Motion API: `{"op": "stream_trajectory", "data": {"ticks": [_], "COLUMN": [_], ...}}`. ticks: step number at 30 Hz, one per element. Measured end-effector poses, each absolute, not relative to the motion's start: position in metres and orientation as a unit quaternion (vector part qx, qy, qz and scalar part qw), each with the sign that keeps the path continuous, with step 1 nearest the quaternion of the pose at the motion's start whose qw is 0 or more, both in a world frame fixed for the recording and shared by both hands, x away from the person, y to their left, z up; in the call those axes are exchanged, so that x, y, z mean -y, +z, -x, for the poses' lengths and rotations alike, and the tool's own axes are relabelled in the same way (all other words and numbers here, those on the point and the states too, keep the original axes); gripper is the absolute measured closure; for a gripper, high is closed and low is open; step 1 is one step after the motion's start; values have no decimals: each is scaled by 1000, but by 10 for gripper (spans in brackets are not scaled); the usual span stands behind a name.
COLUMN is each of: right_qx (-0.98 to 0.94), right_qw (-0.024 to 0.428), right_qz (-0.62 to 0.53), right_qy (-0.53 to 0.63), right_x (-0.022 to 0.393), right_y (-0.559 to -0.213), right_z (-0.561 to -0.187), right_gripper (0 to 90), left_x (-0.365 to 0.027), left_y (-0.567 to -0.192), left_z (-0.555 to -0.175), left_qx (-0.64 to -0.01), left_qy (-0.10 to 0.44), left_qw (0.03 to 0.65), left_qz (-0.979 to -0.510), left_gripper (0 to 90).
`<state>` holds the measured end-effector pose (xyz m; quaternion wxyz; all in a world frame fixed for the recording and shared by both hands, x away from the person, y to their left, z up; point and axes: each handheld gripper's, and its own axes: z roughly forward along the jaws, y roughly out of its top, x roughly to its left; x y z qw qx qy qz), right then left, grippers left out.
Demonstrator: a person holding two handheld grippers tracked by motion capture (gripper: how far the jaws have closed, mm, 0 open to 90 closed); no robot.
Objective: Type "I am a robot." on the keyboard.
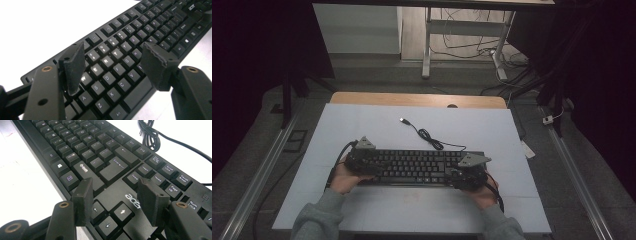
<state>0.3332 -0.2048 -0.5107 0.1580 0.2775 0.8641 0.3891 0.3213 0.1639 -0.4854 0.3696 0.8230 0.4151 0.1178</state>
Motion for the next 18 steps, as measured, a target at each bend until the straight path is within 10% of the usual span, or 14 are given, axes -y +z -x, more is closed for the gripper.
{"op": "stream_trajectory", "data": {"ticks": [18], "right_qx": [-853], "right_qw": [150], "right_qz": [-279], "right_qy": [414], "right_x": [203], "right_y": [-504], "right_z": [-333], "right_gripper": [465], "left_x": [-175], "left_y": [-482], "left_z": [-313], "left_qx": [-422], "left_qy": [114], "left_qw": [376], "left_qz": [-817], "left_gripper": [318]}}
